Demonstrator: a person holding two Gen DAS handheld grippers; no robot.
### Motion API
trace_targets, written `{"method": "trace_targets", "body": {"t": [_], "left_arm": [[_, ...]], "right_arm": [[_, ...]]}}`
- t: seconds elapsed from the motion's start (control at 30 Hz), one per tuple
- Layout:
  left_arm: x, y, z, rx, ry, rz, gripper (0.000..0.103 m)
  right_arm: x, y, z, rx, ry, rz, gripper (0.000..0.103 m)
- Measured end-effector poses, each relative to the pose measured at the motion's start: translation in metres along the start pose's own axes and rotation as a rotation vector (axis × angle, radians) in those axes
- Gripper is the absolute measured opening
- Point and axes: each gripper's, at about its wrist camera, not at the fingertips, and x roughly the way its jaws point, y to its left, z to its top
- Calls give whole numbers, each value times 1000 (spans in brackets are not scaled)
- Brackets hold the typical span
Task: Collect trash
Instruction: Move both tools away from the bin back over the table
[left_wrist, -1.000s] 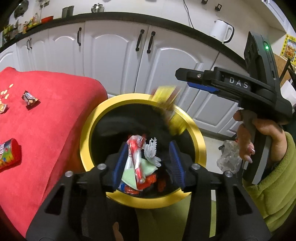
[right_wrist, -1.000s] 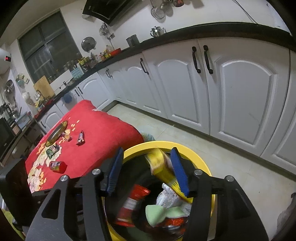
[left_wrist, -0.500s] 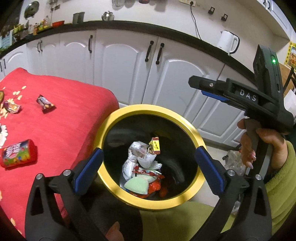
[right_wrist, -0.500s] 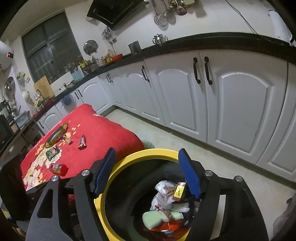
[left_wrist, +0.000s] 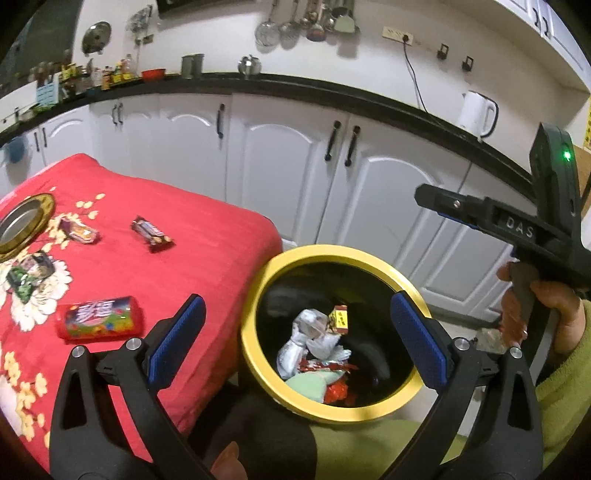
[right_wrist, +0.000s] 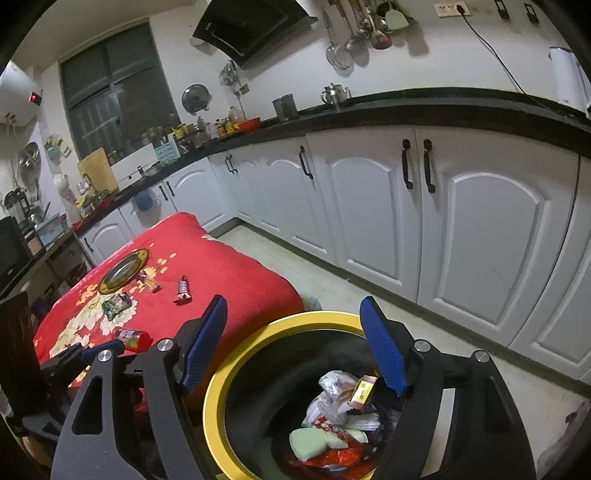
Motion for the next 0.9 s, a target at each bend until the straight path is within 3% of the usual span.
{"method": "trace_targets", "body": {"t": [0.9], "left_arm": [[-70, 62, 4, -103, -171, 221, 92]], "right_arm": [[-1, 91, 13, -159, 0, 125, 72]]}}
